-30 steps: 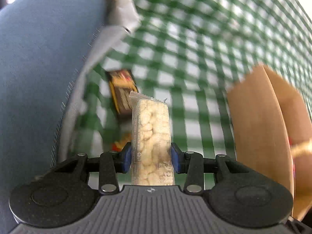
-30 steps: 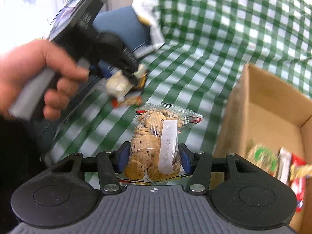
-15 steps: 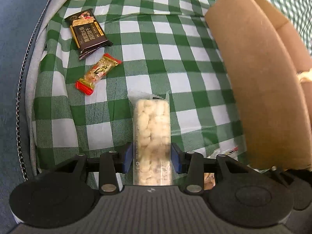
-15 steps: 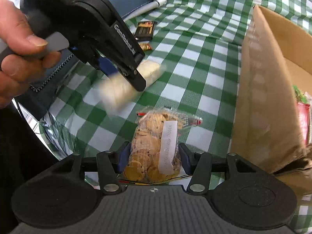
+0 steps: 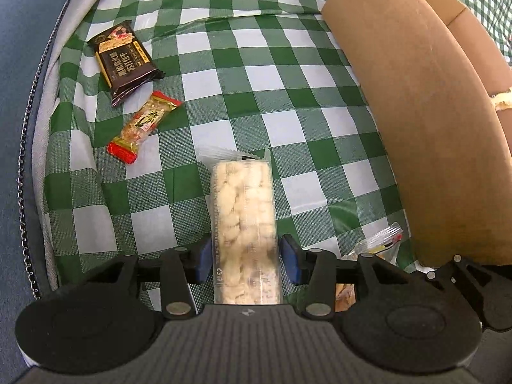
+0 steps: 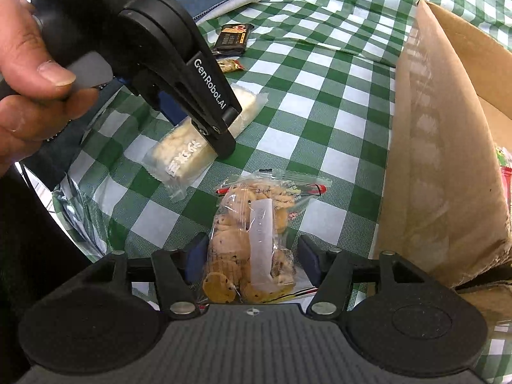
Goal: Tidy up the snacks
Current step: 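Lift the nougat bar and cookie bag and carry both toward the box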
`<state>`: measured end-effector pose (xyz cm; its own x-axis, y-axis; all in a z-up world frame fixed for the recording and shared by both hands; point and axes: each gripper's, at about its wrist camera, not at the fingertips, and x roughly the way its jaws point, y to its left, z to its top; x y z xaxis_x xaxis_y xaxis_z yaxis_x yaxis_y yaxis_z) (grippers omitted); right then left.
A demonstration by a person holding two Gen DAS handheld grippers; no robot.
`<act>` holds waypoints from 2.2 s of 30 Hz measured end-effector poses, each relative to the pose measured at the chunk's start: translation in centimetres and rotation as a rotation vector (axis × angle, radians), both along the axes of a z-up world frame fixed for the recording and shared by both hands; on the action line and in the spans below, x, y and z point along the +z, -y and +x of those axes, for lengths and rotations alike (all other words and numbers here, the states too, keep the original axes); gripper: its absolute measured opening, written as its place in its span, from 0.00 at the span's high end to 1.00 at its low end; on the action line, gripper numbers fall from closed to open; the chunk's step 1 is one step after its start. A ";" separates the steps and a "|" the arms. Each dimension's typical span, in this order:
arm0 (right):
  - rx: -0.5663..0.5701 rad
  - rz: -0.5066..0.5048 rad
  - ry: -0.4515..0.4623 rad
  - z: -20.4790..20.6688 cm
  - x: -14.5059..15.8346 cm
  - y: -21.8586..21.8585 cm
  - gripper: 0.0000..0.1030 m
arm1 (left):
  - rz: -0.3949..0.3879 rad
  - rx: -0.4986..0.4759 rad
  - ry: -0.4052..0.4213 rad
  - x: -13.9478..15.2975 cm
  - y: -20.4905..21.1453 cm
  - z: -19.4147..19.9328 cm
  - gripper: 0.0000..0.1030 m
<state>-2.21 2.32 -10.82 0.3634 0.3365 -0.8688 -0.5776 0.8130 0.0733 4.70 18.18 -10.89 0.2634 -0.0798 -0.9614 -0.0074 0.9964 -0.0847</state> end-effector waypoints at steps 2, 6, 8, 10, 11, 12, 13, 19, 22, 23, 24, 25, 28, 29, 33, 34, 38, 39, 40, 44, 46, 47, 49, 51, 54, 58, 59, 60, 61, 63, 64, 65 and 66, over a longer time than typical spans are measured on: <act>0.003 -0.005 0.001 -0.1 -0.1 -0.1 0.39 | 0.001 -0.002 0.001 0.0 0.0 0.0 0.52; 0.006 -0.012 0.007 -0.2 -0.1 -0.1 0.41 | 0.001 -0.002 0.002 0.0 0.0 -0.1 0.52; 0.007 -0.011 0.008 -0.2 -0.1 -0.1 0.44 | 0.005 -0.007 0.003 0.0 0.1 0.0 0.52; 0.006 -0.011 0.011 -0.2 0.0 0.0 0.45 | 0.012 -0.009 0.005 0.0 0.1 -0.1 0.53; 0.007 -0.010 0.010 -0.2 0.0 0.1 0.46 | 0.015 -0.009 0.006 -0.1 0.1 0.0 0.55; 0.008 -0.008 0.010 -0.2 0.0 0.1 0.48 | 0.014 -0.006 0.007 -0.1 0.0 0.0 0.57; 0.007 -0.006 0.013 -0.2 0.1 0.1 0.48 | 0.011 -0.003 0.009 0.0 -0.1 0.0 0.58; -0.007 0.002 0.025 -0.2 0.4 0.5 0.49 | 0.002 0.013 0.020 0.3 -0.3 0.0 0.59; -0.011 0.010 0.032 -0.2 0.7 0.6 0.49 | -0.004 0.026 0.034 0.5 -0.4 0.0 0.61; -0.012 0.013 0.035 -0.2 0.8 0.6 0.49 | -0.008 0.034 0.039 0.6 -0.5 0.0 0.61; -0.012 0.016 0.038 -0.2 0.9 0.6 0.49 | -0.011 0.046 0.048 0.8 -0.6 0.0 0.61; -0.011 0.018 0.044 -0.3 1.1 0.6 0.49 | -0.015 0.057 0.056 0.9 -0.8 0.1 0.61; -0.007 0.020 0.064 -0.4 1.4 0.7 0.50 | -0.016 0.083 0.080 1.3 -1.1 0.1 0.61; -0.005 0.019 0.071 -0.4 1.5 0.8 0.50 | -0.015 0.089 0.088 1.5 -1.1 0.1 0.61; -0.002 0.005 0.103 -0.5 1.8 0.7 0.50 | -0.022 0.113 0.121 2.1 -1.2 0.1 0.61; -0.003 0.006 0.110 -0.5 1.9 0.7 0.50 | -0.022 0.118 0.129 2.3 -1.3 0.1 0.61; -0.008 0.014 0.159 -0.7 2.7 0.8 0.51 | -0.007 0.148 0.184 3.4 -1.6 -0.1 0.62; -0.009 0.017 0.174 -0.7 3.0 0.9 0.51 | 0.005 0.156 0.206 3.9 -1.7 -0.2 0.67; -0.010 0.023 0.190 -0.8 3.3 0.9 0.51 | 0.012 0.163 0.232 4.4 -1.7 -0.3 0.73; -0.007 0.059 0.265 -1.6 5.1 1.3 0.51 | 0.014 0.195 0.358 6.9 -1.6 -1.3 0.83; 0.000 0.092 0.316 -2.0 6.5 1.6 0.51 | -0.003 0.204 0.396 7.7 -1.4 -1.7 0.87; 0.001 0.110 0.334 -2.1 7.1 1.8 0.51 | -0.011 0.208 0.403 7.8 -1.4 -1.8 0.87; -0.006 0.137 0.373 -2.1 8.5 2.3 0.51 | -0.018 0.221 0.382 7.6 -1.4 -1.5 0.84; -0.023 0.152 0.391 -1.8 9.9 2.9 0.51 | -0.036 0.228 0.307 6.5 -1.7 -1.0 0.54; -0.056 0.180 0.418 -1.2 12.4 4.6 0.51 | -0.004 0.206 0.191 4.2 -1.3 -0.1 0.48; -0.103 0.206 0.435 -0.2 14.8 7.4 0.51 | 0.068 0.146 0.092 1.7 0.0 1.3 0.44; -0.114 0.208 0.442 0.1 15.1 8.1 0.51 | 0.086 0.131 0.081 1.3 0.3 1.5 0.45; -0.123 0.208 0.448 0.3 15.4 8.8 0.51 | 0.100 0.117 0.071 0.9 0.5 1.7 0.50; -0.132 0.208 0.453 0.5 15.7 9.4 0.51 | 0.112 0.109 0.063 0.6 0.8 1.8 0.59; -0.153 0.210 0.464 0.9 16.3 10.6 0.51 | 0.119 0.105 0.074 0.7 1.1 1.9 0.61; -0.161 0.210 0.472 1.1 16.6 11.3 0.51 | 0.104 0.106 0.085 1.1 1.2 1.9 0.61; -0.169 0.207 0.484 1.1 17.0 11.9 0.51 | 0.090 0.105 0.102 1.5 1.2 1.7 0.61; -0.177 0.203 0.498 1.4 17.3 12.7 0.51 | 0.087 0.103 0.127 1.9 1.3 1.4 0.61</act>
<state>-0.85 -10.33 6.44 0.7787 0.3759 -0.5023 -0.4388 0.8985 -0.0078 6.12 16.92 -8.94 0.3857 0.0359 -0.9219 -0.1049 0.9945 -0.0052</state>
